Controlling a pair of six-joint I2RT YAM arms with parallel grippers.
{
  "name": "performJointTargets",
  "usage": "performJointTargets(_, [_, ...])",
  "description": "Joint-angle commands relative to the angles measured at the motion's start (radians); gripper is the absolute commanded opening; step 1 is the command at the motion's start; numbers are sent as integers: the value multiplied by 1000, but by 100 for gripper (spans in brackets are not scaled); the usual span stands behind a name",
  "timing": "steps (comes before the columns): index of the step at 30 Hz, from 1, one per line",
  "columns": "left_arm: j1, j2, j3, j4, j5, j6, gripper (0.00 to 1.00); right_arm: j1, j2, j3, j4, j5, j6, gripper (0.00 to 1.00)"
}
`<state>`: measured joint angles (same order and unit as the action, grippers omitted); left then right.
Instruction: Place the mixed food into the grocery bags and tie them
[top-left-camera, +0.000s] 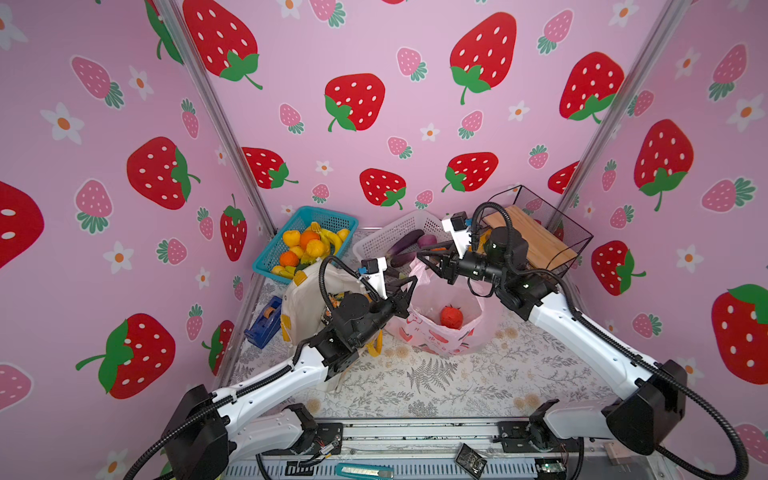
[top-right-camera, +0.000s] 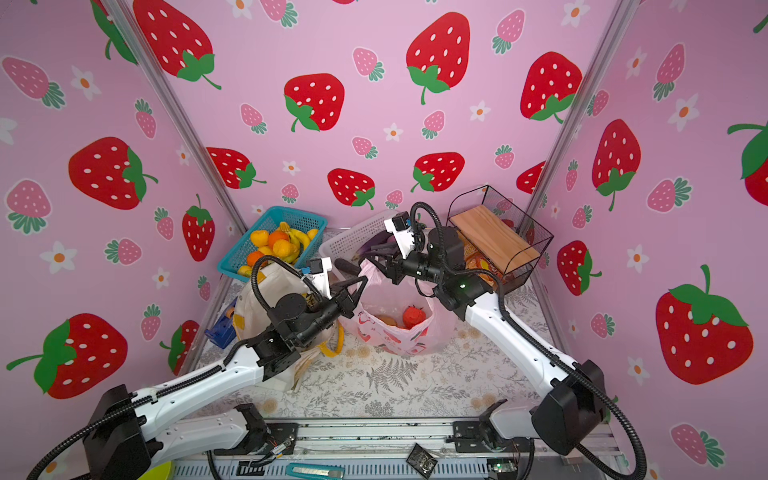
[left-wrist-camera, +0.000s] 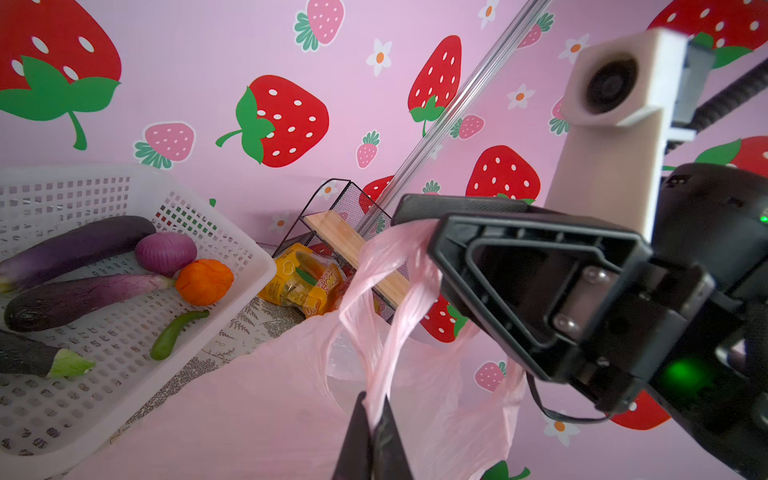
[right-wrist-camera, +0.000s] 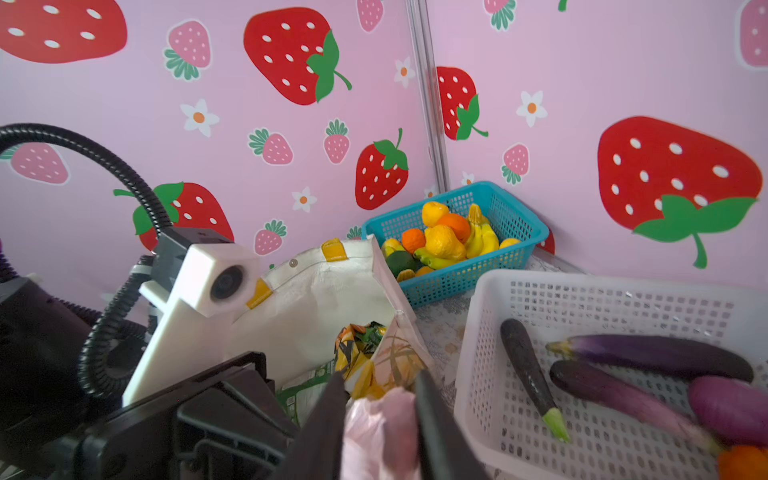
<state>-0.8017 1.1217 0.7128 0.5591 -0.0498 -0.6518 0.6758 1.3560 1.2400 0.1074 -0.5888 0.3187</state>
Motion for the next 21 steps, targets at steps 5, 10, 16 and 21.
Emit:
performJointTargets(5, [-3,-25,44,-86,87,157,32,-12,-71,53,-27,-25,-45,0])
performJointTargets(10, [1,-109,121,-338,149,455,62,-36,-120,116,-183,-83,-169,0])
performJointTargets(16, [4,-150,229,-590,268,776,75,-47,-169,154,-288,-143,-272,0])
performJointTargets(21, [4,-79,338,-687,329,890,78,-47,-169,158,-272,-178,-252,0])
